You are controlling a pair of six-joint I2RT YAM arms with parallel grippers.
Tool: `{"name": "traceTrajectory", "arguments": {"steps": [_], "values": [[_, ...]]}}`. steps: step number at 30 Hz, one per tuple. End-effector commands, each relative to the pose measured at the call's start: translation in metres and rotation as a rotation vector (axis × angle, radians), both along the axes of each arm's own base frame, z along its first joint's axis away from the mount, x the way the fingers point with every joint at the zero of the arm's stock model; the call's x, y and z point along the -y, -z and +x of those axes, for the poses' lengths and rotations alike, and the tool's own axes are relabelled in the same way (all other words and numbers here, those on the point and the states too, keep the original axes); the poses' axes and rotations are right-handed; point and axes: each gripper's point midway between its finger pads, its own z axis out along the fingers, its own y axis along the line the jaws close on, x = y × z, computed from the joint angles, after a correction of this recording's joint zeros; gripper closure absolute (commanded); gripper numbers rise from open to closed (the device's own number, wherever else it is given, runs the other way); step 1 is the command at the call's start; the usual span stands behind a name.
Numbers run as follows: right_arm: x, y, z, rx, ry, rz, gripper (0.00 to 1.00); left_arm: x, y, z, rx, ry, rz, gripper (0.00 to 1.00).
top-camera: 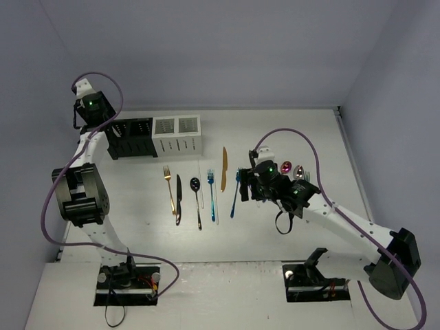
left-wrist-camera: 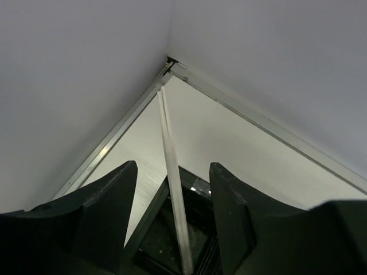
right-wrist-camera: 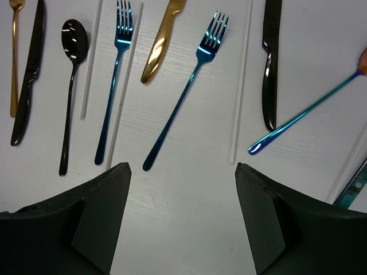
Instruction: Sort the eating utensils into containers
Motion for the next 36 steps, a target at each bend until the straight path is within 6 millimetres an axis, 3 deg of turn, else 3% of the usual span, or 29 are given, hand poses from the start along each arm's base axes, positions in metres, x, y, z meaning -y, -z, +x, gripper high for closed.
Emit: {"name": "traceTrajectory", "arguments": {"steps": [1,5,7,8,11,12,15,21,24,28,36], "values": [[-0.006,0.002,0.01,-0.02,0.036,0.03,0.3,0.005,-0.089,-0.017,0.205,0.026,0.008,0.46],[0.005,0.024,0.018,-0.087,0.099,0.009,0.33,0.025,-0.127,-0.055,0.242,0.061,-0.068,0.34],[0.01,0.039,0.022,-0.132,0.12,-0.01,0.35,0.046,-0.121,-0.077,0.161,0.109,-0.143,0.31],[0.013,0.039,0.025,-0.133,0.133,-0.01,0.36,0.052,-0.132,-0.082,0.182,0.131,-0.15,0.3],[0.026,0.059,0.035,-0.194,0.164,-0.039,0.39,0.105,-0.115,-0.12,0.074,0.282,-0.2,0.29],[0.026,0.066,0.037,-0.217,0.156,-0.05,0.41,0.124,-0.101,-0.128,0.034,0.33,-0.211,0.29],[0.028,0.079,0.045,-0.266,0.132,-0.062,0.46,0.181,-0.091,-0.162,-0.004,0.497,-0.204,0.28],[0.029,0.099,0.051,-0.312,0.123,-0.106,0.54,0.247,-0.035,-0.238,-0.109,0.722,-0.234,0.27],[0.03,0.112,0.051,-0.337,0.121,-0.126,0.55,0.26,-0.02,-0.264,-0.155,0.781,-0.237,0.24],[0.029,0.125,0.053,-0.355,0.123,-0.138,0.57,0.263,-0.008,-0.282,-0.186,0.802,-0.238,0.23],[0.028,0.143,0.055,-0.381,0.126,-0.16,0.72,0.264,-0.005,-0.286,-0.202,0.806,-0.243,0.22]]}}
